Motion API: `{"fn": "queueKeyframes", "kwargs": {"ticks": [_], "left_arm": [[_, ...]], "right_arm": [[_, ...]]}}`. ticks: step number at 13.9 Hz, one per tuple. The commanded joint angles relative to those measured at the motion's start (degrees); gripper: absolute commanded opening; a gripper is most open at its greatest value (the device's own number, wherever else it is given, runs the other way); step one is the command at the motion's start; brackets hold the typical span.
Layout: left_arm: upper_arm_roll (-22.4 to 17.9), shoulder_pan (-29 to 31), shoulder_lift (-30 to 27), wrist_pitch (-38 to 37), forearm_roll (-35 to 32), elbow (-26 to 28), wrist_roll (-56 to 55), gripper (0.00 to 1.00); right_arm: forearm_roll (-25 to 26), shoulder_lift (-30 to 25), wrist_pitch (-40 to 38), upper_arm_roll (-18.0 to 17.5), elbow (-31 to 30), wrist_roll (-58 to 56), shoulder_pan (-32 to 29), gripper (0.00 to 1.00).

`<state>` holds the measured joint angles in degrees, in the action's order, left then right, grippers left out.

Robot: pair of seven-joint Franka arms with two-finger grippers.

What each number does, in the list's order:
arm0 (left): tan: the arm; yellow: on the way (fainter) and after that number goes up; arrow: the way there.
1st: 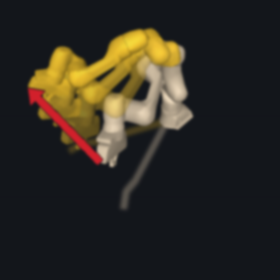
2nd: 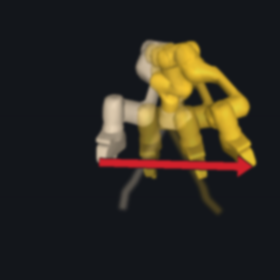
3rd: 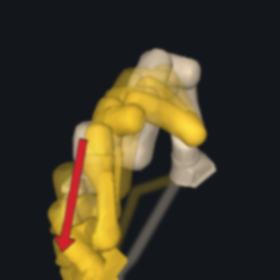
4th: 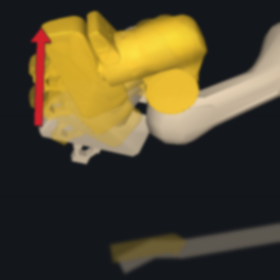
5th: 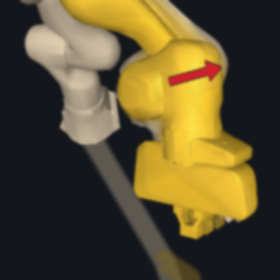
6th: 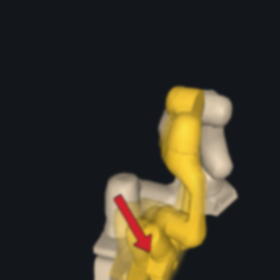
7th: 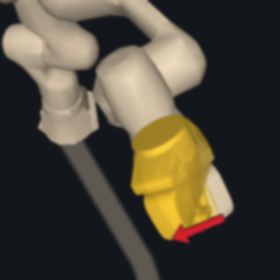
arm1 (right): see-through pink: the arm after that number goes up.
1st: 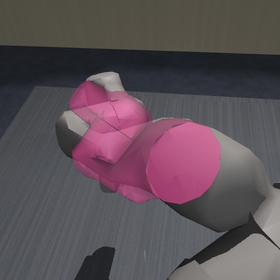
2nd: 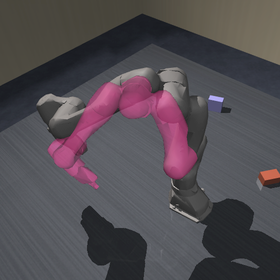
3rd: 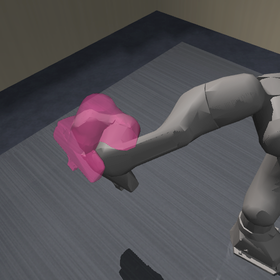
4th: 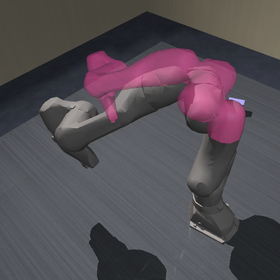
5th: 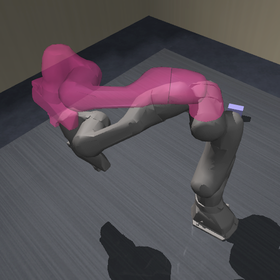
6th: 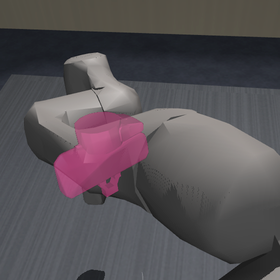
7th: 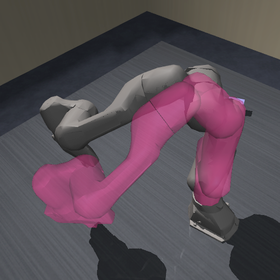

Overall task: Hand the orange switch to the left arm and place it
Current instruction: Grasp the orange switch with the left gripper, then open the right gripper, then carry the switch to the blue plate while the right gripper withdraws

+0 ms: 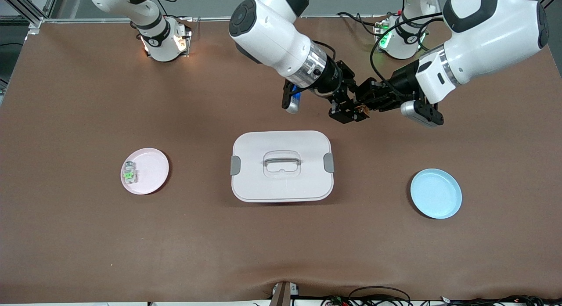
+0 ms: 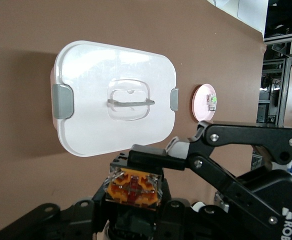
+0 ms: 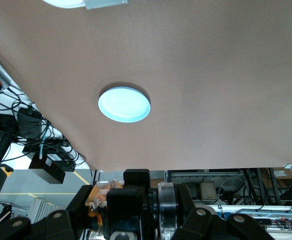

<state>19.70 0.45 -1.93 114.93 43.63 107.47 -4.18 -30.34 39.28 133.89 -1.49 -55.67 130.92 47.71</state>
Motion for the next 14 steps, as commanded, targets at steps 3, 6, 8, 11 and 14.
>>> {"fn": "queueKeyframes", "kwargs": {"ticks": [3,6,8,11,14], "left_arm": [[-0.4,6.6,2.7,-0.2,-7.4,-2.4,12.1,0.00],[-0.4,7.5,6.1,-2.0,-16.0,-5.2,16.9,0.00],[-0.4,9.0,8.3,-3.9,-20.8,-6.8,21.7,0.00],[-0.4,11.1,10.5,-4.0,-26.6,-6.8,31.4,0.00],[-0.4,12.2,13.6,-3.9,-34.5,-6.8,41.8,0.00]], "right_arm": [[0.5,0.4,-3.0,0.3,1.8,0.0,-0.2,1.00],[0.8,0.3,-3.3,0.8,1.7,-2.8,-0.2,1.00],[6.4,-0.2,-4.9,0.7,1.2,-12.1,0.6,1.00],[11.5,-1.0,-6.7,0.6,1.2,-22.7,0.5,1.00],[14.2,-2.2,-12.1,1.0,1.2,-36.6,-0.1,1.00]]}}
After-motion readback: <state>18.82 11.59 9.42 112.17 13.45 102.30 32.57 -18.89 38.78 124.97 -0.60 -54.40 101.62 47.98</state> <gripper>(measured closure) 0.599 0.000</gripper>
